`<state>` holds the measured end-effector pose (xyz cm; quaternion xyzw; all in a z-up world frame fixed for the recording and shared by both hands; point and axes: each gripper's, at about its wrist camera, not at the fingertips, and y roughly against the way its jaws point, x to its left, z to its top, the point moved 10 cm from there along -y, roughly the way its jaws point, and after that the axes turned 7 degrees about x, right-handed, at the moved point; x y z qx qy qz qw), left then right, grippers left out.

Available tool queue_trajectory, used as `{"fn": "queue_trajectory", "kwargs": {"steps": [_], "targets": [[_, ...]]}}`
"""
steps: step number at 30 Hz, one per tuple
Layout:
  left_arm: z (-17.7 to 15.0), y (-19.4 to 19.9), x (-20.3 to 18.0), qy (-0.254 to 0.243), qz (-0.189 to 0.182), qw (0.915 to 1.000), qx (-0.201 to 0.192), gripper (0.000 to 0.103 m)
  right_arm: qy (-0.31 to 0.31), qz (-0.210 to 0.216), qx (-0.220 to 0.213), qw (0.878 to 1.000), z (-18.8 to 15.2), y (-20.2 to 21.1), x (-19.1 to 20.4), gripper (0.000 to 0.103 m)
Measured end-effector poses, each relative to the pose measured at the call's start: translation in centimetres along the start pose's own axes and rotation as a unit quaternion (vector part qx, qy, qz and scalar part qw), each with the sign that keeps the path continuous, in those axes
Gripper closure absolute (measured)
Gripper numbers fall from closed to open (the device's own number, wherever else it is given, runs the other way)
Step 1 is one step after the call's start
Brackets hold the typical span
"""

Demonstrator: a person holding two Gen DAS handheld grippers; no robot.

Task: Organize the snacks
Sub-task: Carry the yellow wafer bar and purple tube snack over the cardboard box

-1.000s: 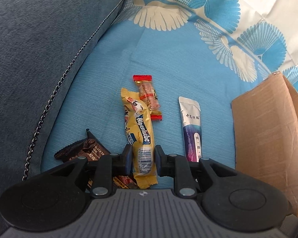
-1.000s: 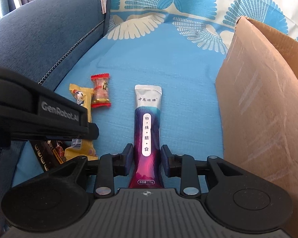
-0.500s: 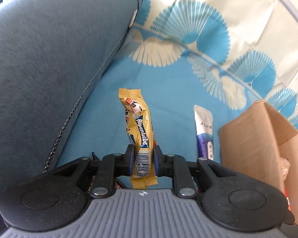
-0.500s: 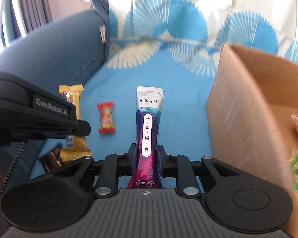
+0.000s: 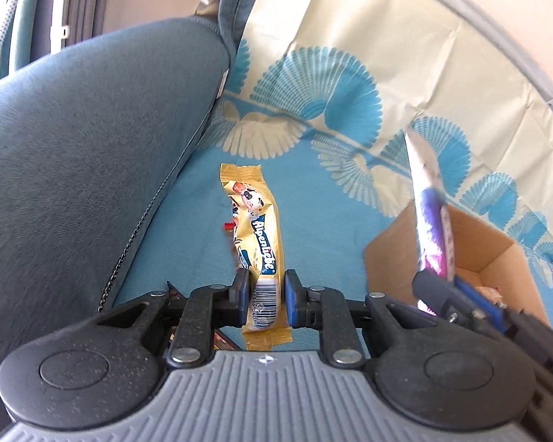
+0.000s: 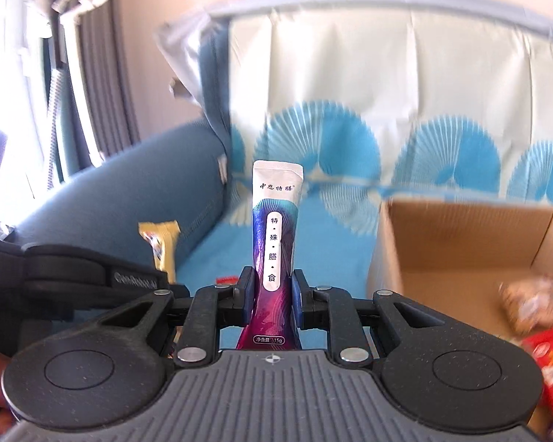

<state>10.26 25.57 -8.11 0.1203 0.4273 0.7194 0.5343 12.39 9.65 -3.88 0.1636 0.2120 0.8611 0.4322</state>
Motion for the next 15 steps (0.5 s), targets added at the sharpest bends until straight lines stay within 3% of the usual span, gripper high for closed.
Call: {"fn": "queue_trajectory", "kwargs": {"steps": [7,15], "targets": [[-0.4,3.6,-1.8,-0.015,-0.013,0.9991,-0.037,0.082,0.004,-0.002,-0.036,0.999,0.9,4.3,-1.7,0.082],[0.3,4.3,-3.6,-0.029,-0.017,0.9987,-0.039,0.082,-0.002,-0.032,-0.052,0.998,1.7,6.4,-6.3,0.082]]}}
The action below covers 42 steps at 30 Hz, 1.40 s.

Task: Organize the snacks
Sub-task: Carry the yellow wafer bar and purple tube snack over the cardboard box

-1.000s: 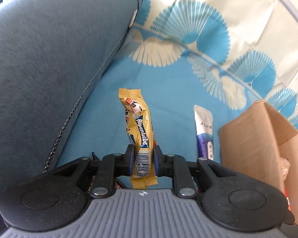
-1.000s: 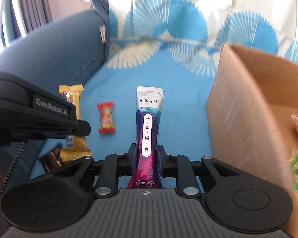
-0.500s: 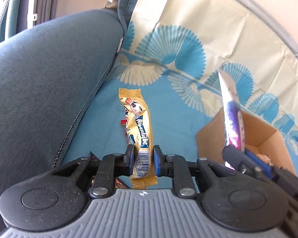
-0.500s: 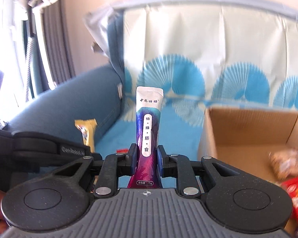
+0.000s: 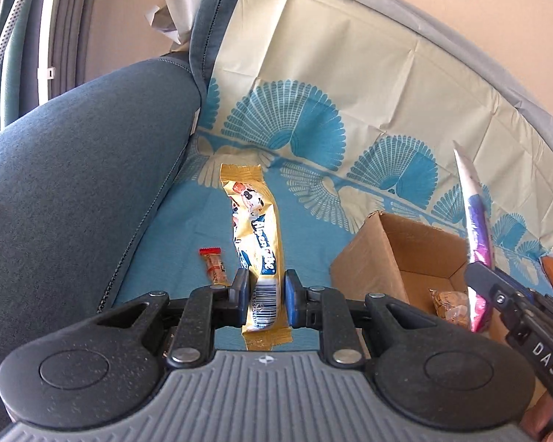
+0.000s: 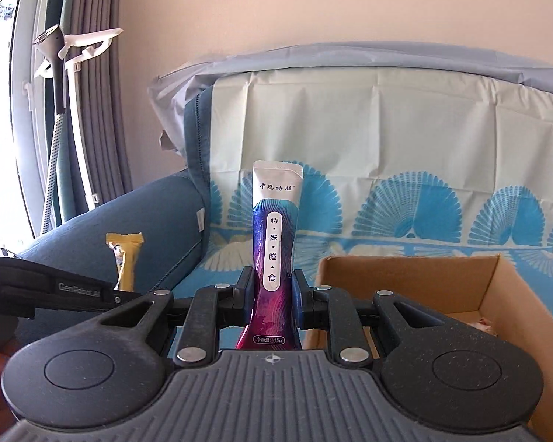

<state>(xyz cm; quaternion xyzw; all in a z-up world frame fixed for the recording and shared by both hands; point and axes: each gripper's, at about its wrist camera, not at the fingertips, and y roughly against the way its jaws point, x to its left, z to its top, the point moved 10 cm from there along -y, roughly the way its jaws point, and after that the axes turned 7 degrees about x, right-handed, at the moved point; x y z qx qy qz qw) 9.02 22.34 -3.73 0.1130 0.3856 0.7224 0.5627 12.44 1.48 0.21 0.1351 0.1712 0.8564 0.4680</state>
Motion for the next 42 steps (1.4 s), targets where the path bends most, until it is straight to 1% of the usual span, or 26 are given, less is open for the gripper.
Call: {"fn": "queue_trajectory", "kwargs": {"steps": [10,18,25,28,32,38,42], "targets": [[0.2,-1.4,-2.5,-0.016,-0.011,0.9998,0.006,0.082,-0.017,-0.038,-0.005,0.999,0.0,1.2,-5.3,0.082],[-0.2,-2.1,-4.2,-0.018,-0.024,0.9995,0.011,0.082,-0.016,-0.050,0.000,0.999,-0.4,1.3,-6.7,0.082],[0.3,-1.5,-5.3,-0.014,-0.026,0.9994,-0.017,0.082,-0.010,-0.063,0.001,0.998,-0.6,1.6,-7.7,0.082],[0.6,-1.2,-6.1,-0.013,-0.037,0.9987,-0.032,0.082,-0.008,-0.069,0.000,0.998,-0.7,2.0,-8.2,0.081],[0.8,-0.8,-8.0,-0.024,-0.057,0.9969,-0.049,0.082,-0.002,-0.081,-0.003,0.997,-0.8,2.5,-9.2,0.081],[0.7,-0.6,-11.3,-0.046,-0.094,0.9924,-0.065,0.082,0.008,-0.106,-0.004,0.994,-1.3,3.5,-11.4,0.081],[0.4,-0.7,-13.6,-0.060,-0.120,0.9885,-0.069,0.082,0.005,-0.122,-0.005,0.993,-1.6,4.2,-13.1,0.081]]}}
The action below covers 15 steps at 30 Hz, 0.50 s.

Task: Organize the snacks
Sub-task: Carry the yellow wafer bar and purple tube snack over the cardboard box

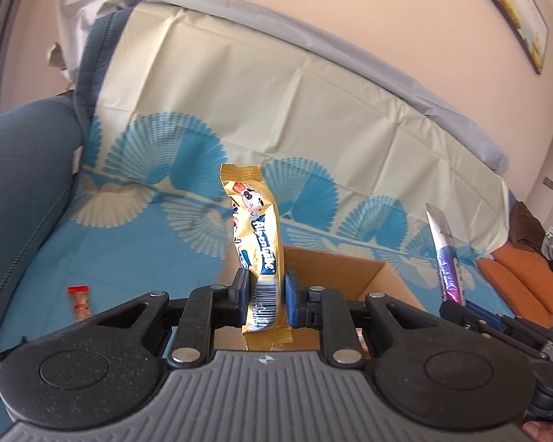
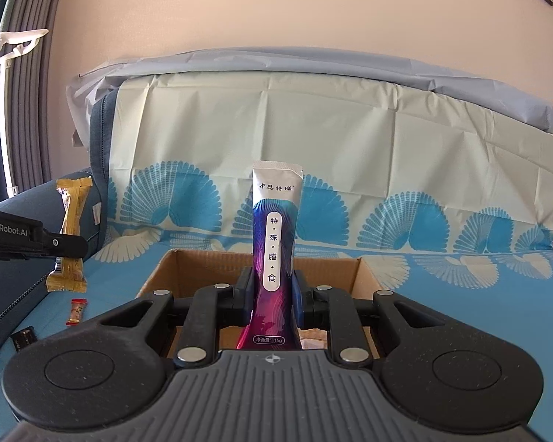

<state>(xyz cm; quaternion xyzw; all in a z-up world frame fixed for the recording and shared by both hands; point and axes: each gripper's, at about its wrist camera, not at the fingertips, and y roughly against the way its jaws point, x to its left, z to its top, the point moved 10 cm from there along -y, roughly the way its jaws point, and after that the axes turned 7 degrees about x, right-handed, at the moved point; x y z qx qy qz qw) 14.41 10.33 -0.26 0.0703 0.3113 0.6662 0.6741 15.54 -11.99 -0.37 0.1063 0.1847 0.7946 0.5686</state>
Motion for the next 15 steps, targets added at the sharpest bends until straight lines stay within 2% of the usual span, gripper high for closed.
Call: {"fn": "queue_trajectory", "kwargs": {"steps": [8,15], "targets": [[-0.9,-1.3,-4.5,-0.044,-0.043,0.9981,0.001,0.082,-0.007,-0.024,0.005,1.000,-0.5,0.1,-2.6,0.081],[-1.7,-1.4,-6.7,-0.081,-0.058,0.9950,-0.002,0.082,0.001,-0.026,0.004,1.000,-0.6,-0.2,-2.5,0.081]]}}
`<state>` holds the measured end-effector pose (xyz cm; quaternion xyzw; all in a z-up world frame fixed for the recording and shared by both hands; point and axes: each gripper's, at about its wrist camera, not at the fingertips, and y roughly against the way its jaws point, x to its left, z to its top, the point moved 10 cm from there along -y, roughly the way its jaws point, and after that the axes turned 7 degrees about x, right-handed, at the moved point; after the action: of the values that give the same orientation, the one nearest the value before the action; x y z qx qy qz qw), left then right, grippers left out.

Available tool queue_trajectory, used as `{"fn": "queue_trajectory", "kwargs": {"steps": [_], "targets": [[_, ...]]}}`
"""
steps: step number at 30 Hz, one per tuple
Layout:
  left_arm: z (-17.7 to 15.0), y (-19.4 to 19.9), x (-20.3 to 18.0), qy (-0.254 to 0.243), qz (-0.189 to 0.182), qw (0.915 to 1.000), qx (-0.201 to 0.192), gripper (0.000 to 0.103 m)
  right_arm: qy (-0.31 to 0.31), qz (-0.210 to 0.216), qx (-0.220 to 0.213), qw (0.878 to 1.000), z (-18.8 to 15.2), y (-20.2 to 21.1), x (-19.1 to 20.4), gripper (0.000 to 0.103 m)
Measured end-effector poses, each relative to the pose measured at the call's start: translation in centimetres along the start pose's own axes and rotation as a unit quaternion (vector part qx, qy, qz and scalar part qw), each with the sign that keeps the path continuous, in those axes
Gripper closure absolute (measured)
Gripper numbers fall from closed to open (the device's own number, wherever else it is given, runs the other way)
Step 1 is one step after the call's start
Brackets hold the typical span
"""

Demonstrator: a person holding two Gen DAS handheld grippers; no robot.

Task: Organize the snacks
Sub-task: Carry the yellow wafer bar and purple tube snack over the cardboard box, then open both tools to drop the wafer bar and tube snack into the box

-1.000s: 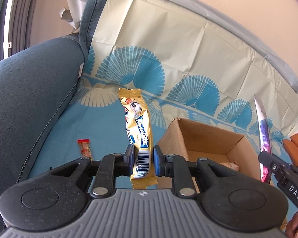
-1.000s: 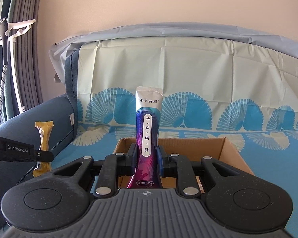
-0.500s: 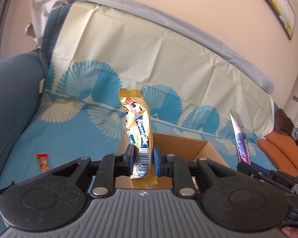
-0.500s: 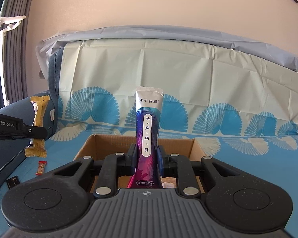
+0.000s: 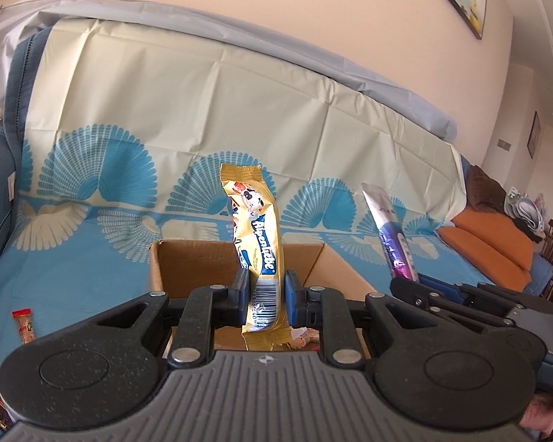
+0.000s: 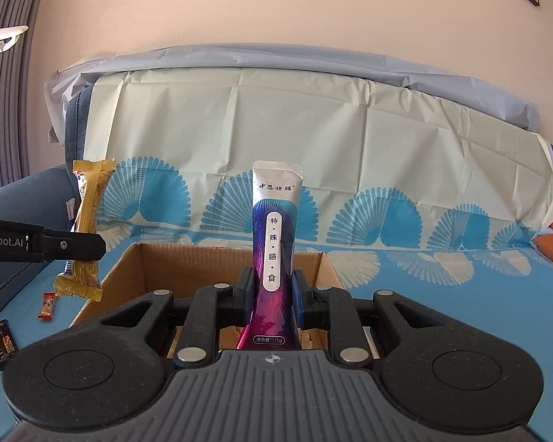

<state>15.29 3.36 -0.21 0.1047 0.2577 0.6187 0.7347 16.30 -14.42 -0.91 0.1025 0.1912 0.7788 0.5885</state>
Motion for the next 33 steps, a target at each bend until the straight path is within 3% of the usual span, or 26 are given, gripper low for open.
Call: {"fn": "queue_trajectory", "kwargs": {"steps": [30,33], "targets": [[0.1,0.0,-0.3,-0.004,-0.015,0.9999,0.000,0.081,0.016,0.001,-0.001,1.000,0.0,-0.1,0.8,0.081],[-0.2,-0.3,-0.3,-0.005,-0.017,0.9998,0.011,0.078,0.020,0.005,0.010,1.000,-0.2,-0.4,1.2,0.078]]}}
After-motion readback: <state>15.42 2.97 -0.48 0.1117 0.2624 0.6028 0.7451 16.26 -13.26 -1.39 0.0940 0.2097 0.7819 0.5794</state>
